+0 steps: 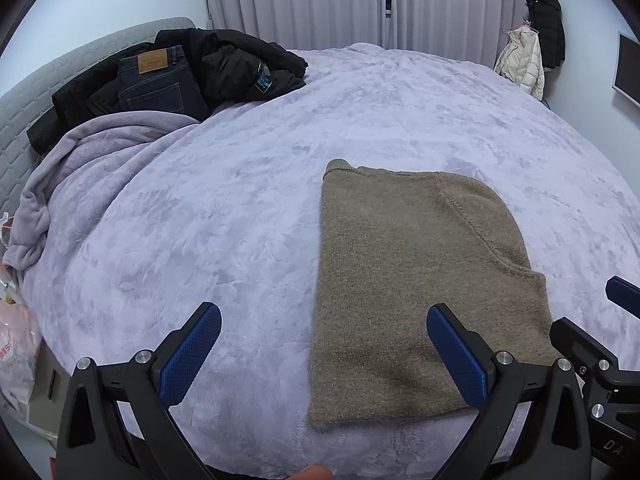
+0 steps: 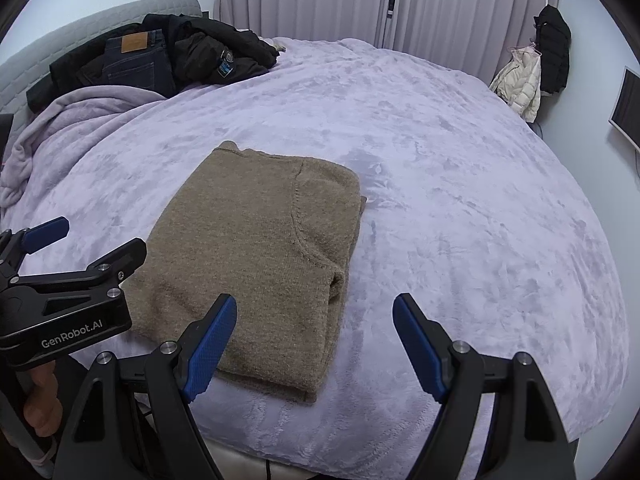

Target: Fold small clothes

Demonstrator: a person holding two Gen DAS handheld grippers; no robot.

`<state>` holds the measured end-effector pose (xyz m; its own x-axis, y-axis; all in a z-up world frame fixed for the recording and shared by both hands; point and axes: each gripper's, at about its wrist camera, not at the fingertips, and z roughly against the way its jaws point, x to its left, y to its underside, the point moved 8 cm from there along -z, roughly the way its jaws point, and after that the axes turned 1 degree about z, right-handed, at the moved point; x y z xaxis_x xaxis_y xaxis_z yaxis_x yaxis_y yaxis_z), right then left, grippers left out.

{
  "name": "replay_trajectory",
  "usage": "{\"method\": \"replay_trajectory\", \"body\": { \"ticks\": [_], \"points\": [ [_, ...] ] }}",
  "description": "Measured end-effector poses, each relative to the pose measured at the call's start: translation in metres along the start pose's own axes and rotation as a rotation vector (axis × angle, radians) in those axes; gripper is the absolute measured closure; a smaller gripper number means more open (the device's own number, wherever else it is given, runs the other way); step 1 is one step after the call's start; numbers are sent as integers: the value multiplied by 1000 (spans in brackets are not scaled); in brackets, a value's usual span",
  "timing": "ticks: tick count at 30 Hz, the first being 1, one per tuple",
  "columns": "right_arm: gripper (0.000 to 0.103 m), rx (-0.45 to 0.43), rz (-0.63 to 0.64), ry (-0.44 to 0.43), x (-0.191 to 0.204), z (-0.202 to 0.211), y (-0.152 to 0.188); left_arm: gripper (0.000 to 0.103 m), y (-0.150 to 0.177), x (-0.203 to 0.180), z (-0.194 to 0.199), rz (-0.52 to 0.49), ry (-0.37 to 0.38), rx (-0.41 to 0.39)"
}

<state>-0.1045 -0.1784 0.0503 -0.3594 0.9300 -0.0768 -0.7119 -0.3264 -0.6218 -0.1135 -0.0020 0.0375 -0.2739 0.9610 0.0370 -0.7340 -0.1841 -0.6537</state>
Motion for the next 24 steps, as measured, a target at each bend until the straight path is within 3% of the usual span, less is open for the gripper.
{"method": "replay_trajectory", "body": {
  "ticks": [24],
  "points": [
    [20,-7,11,5,1,1,0,0,-1,-2,3,0,5,-8]
  ]
}}
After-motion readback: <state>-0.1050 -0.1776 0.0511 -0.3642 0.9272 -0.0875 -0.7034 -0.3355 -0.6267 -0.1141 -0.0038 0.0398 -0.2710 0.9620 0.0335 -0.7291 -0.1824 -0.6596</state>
